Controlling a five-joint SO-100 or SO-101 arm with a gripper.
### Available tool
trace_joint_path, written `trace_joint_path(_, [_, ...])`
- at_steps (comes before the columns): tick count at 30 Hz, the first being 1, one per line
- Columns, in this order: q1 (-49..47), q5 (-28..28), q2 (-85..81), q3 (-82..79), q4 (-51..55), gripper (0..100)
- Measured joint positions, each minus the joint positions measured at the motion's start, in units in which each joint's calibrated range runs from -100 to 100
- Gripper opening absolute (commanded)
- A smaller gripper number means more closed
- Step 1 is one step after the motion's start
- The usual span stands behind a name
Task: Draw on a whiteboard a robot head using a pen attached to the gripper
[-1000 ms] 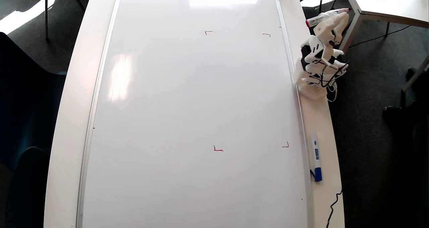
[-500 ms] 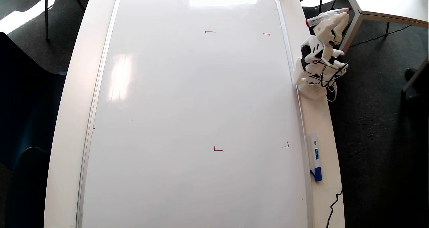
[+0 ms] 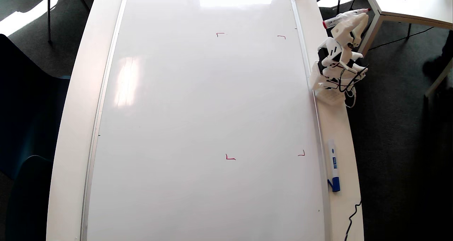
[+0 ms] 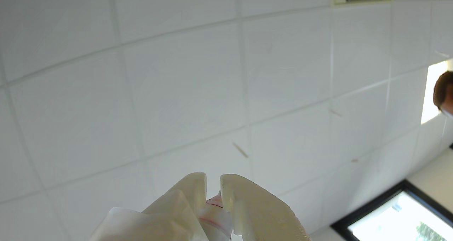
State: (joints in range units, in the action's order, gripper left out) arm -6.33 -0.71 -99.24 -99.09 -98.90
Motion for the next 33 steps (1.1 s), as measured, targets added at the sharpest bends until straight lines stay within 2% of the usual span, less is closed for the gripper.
trace_joint_path(33, [0.0,-0.4,0.0,0.0,0.0,1])
